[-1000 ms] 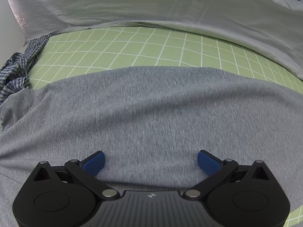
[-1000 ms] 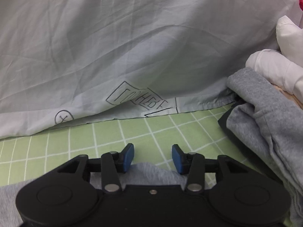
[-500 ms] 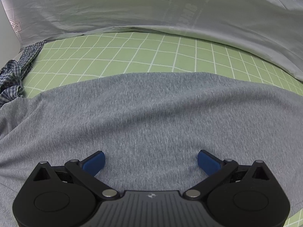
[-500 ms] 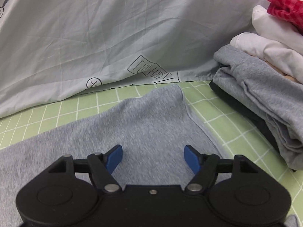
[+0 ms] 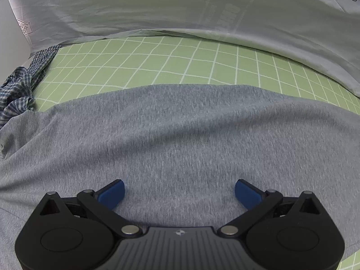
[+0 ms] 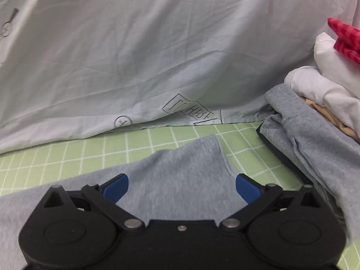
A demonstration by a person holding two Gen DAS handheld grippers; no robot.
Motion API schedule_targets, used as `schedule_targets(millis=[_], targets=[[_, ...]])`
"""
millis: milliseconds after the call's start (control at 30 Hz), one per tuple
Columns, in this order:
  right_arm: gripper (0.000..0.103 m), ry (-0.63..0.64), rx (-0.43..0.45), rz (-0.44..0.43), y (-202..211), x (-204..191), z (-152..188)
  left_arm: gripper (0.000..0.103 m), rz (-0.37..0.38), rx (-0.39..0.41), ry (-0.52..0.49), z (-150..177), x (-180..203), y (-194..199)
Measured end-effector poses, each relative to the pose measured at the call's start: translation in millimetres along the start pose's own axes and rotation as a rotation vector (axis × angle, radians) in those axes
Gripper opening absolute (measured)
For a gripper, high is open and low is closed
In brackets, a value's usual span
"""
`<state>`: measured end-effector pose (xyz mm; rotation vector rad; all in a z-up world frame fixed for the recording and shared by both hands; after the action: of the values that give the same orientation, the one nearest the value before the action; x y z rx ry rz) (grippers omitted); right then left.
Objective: Fold clothes
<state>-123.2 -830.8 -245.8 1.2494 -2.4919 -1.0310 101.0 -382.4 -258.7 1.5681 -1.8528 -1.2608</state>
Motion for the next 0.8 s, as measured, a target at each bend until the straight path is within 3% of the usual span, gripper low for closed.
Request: schedule_targets(millis=[167, 333, 433, 667, 800], targets=[[0.103, 0.048, -0.037, -0.050, 61, -22, 59, 0.103, -0.015, 0.041, -0.036, 19, -19, 24], [0.103, -0.009, -0.091, -0.049, 71, -29, 86, 0.103, -0.038, 0.005, 0.033, 32, -65, 23], [0.103, -0.002, -0.084, -0.045, 61, -38, 76, 0.103, -0.111, -0.002, 0.070, 26, -105, 13], [0.103, -0.082, -0.035, 0.015, 9, -47, 41, 0.103, -0.259, -0.003, 0.286, -20, -204, -24], [0.103, -0.157, 0.022, 0.053, -21, -43, 20, 0.103, -0.300, -0.017, 0.349, -43, -235, -52]])
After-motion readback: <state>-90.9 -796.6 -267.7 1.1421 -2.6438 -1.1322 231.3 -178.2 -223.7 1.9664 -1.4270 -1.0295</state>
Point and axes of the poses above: each gripper's, at about its wrist camera, not at the fingertips, and y roughly against the way its jaws point, x to its right, z to its underside, the point moved 8 cm from there along -y, roughly the way its jaws point, and after that the axes turned 14 degrees about -z, right-handed, at the moved point
